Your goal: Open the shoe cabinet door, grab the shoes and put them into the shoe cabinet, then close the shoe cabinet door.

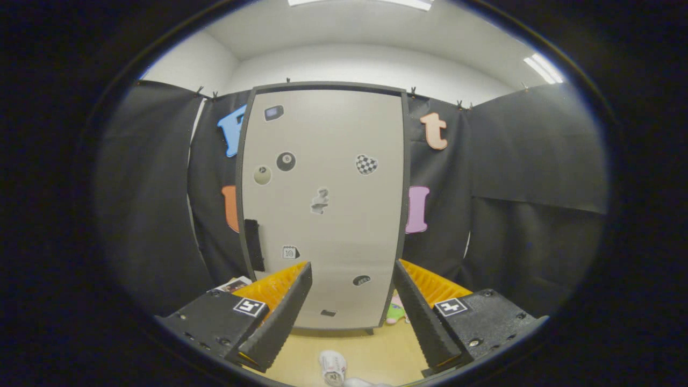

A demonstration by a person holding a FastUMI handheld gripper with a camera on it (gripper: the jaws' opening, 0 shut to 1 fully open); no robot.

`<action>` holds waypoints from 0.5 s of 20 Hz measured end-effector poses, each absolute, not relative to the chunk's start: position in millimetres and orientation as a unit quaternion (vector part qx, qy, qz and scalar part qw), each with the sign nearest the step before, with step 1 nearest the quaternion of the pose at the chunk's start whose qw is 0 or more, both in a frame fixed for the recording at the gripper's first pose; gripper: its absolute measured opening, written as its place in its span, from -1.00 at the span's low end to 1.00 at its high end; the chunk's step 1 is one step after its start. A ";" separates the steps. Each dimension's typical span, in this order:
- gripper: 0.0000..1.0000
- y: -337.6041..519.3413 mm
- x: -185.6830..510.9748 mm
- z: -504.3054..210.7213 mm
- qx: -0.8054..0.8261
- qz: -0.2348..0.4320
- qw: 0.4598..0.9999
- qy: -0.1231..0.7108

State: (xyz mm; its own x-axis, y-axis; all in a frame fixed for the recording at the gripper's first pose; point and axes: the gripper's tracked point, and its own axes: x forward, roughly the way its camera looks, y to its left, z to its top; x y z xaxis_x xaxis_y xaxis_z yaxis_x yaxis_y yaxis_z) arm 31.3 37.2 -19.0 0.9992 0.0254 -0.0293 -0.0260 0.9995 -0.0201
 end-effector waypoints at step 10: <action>0.98 147.7 112.1 -53.5 0.009 0.088 0.996 0.030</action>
State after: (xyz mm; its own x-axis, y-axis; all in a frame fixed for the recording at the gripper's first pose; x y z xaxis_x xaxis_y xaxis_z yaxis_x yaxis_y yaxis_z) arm 112.1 147.7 -53.5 0.9826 0.1761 -0.0589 -0.1751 0.9843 0.0229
